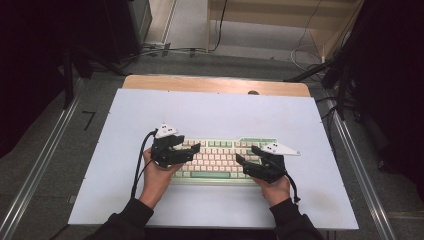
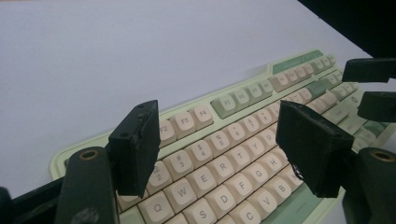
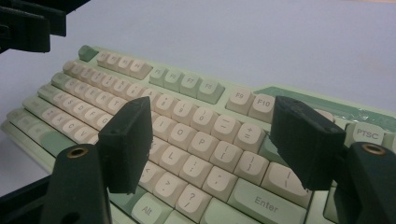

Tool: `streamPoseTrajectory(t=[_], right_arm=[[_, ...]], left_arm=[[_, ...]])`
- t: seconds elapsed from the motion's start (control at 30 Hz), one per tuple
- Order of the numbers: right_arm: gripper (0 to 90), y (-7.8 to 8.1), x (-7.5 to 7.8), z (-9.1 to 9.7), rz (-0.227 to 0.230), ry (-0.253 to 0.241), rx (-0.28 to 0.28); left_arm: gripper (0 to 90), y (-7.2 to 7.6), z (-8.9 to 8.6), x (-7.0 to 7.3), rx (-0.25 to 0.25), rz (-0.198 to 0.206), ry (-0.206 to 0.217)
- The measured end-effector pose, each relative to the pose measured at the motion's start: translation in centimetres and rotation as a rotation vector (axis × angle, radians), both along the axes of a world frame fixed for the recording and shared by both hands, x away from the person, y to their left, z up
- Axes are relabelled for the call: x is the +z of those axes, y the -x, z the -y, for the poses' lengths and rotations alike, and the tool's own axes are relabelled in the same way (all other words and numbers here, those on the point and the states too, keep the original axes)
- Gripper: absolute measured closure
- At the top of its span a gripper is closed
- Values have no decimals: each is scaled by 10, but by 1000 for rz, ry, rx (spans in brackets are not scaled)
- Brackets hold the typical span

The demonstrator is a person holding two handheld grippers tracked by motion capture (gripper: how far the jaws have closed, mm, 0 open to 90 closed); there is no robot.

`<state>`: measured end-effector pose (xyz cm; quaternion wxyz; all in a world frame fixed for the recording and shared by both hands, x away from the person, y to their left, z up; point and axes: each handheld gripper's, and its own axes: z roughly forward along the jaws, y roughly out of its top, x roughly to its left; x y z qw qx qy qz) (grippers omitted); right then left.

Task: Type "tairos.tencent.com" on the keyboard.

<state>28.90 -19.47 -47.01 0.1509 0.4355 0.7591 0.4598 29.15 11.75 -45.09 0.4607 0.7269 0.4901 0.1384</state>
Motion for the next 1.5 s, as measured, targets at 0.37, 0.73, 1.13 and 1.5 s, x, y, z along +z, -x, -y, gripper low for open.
streamPoseTrajectory(t=[0.37, 0.73, 1.13, 1.5], right_arm=[[280, 0, 0, 1, 1, 2, 0], [280, 0, -1, 0, -4, 3, 2], [280, 0, -1, -1, -7, 6, 4], [280, 0, -2, -1, -5, 9, 8]], left_arm=[[663, 4, -1, -3, -34, 41, 2], [900, 2, 7, -17, -95, -3, -75], [900, -2, 11, -32, -99, -44, -119], [900, -4, 12, -36, -104, -67, -120]])
